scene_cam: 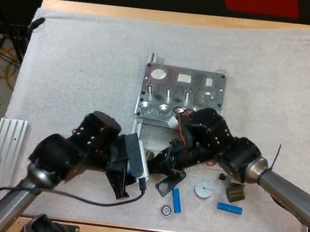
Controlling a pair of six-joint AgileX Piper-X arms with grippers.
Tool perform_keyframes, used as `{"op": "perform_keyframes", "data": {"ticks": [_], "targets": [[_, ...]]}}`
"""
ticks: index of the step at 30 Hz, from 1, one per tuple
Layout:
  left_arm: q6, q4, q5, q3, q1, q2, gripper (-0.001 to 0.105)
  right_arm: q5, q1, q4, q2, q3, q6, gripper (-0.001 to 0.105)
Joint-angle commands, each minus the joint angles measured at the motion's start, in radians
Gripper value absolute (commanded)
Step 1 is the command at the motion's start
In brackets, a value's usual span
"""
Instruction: Load cells from left to right
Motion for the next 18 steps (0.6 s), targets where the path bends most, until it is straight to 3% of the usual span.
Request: {"op": "perform_keyframes", "data": {"ticks": [1,4,12,18], "targets": [[-0.016,0.004,-0.023,-0.011,0.005,-0.033,0.065,0.003,-0.002,0.01,-0.005,-0.035,-0.023,0.0],[-0.045,0.025,-0.023,-0.011,0.048,-0.098,0.065,0.081,-0.012,0.125,-0.005,-0.095,-0.114,0.0],[-0.124,0.019,0.009,-0.007,0.254,-0.275,0.065,0.523,-0.072,0.582,-0.005,-0.303,-0.425,0.0],[-0.184,-0.003,0.049,-0.007,0.321,-0.353,0.065,0.739,-0.098,0.708,0.04,-0.427,-0.543,0.0]]}}
